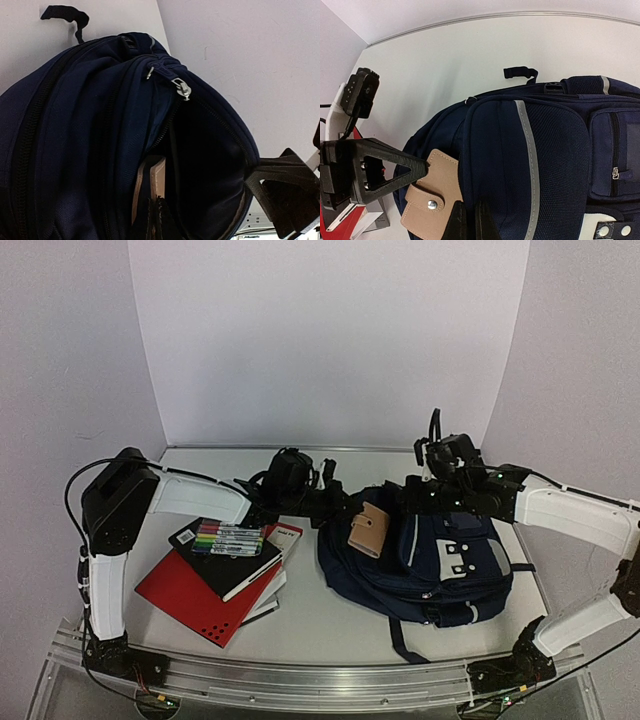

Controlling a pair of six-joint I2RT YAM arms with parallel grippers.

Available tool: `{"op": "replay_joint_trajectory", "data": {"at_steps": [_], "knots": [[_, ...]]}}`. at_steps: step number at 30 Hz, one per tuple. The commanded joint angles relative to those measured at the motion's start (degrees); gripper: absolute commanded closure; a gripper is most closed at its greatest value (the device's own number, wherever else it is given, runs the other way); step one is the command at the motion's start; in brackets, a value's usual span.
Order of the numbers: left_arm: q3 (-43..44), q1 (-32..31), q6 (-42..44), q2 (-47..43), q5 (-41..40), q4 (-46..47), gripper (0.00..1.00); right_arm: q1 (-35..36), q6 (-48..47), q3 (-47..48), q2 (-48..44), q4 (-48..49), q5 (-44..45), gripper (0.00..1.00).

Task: Pack the student bag
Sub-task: Place the personal item in the student bag.

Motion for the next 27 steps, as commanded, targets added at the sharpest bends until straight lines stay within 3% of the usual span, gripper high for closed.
{"op": "replay_joint_trajectory", "data": {"at_steps": [1,8,16,27], "knots": [[4.49,-0.43,4.56,-0.48,-3.18,-9.0,0.93,0.05,0.33,2.03,-1.73,7.95,1.28,1.0],[3.4,-0.44,9.6,-4.07,-4.27,-16.19,0.7,0.0,0.18,2.02,-1.52,7.96,1.0,1.0],[-0.69,-1.14,10.57,-7.52,-3.99,-19.81,0.56,-0.01,0.12,2.47,-0.49,7.97,0.41,1.0],[-2.06,-3.21,11.32,-9.94,-1.1,-21.02,0.58,-0.01,-0.02,2.76,0.48,7.94,0.48,1.0]]}}
